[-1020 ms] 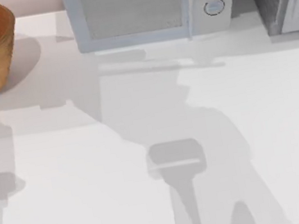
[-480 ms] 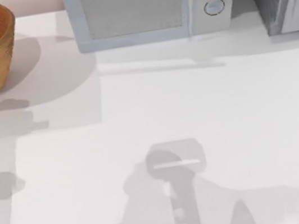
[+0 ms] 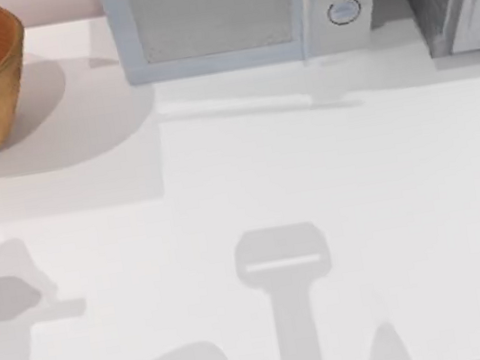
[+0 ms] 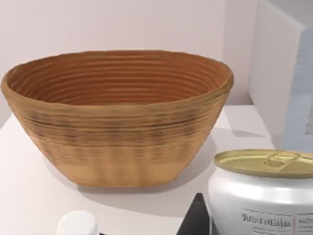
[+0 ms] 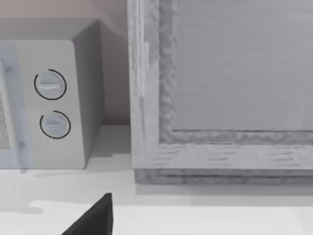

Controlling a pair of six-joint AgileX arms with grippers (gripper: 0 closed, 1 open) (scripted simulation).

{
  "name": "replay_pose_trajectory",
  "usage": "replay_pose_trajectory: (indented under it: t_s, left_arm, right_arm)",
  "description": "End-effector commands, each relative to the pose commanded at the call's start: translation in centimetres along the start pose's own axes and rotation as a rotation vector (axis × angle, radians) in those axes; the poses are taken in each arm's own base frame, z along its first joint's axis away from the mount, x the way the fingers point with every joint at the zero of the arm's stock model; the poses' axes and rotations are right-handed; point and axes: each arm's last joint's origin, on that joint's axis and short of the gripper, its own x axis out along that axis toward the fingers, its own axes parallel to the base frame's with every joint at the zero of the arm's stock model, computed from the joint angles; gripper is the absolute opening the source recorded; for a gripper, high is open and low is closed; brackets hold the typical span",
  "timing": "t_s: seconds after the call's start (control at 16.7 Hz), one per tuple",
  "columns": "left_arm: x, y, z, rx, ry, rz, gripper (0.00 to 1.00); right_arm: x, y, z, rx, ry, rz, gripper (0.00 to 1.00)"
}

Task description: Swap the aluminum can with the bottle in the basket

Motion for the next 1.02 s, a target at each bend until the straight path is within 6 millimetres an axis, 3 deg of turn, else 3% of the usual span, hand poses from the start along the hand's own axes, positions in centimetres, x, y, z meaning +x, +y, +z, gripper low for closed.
replay_pose_trajectory:
  t_s: [0.18, 0.3, 0.78, 1.02]
  left_arm:
    - [-0.1, -0.1, -3.1, -0.008, -0.075, 0.01, 0.0]
    - [-0.1, -0.1, -3.9, -0.012, -0.097, 0.013, 0.0]
    - [0.1, -0.1, -4.0, -0.011, -0.081, 0.009, 0.0]
    - [0.7, -0.4, -2.6, -0.007, -0.062, -0.055, 0.0]
  right_arm:
    - [0.0, 0.0, 0.0, 0.0, 0.0, 0.0, 1.0]
    - [0.0, 0.0, 0.0, 0.0, 0.0, 0.0, 1.0]
    - [0.0, 0.0, 0.0, 0.0, 0.0, 0.0, 1.0]
    - [0.0, 0.0, 0.0, 0.0, 0.0, 0.0, 1.0]
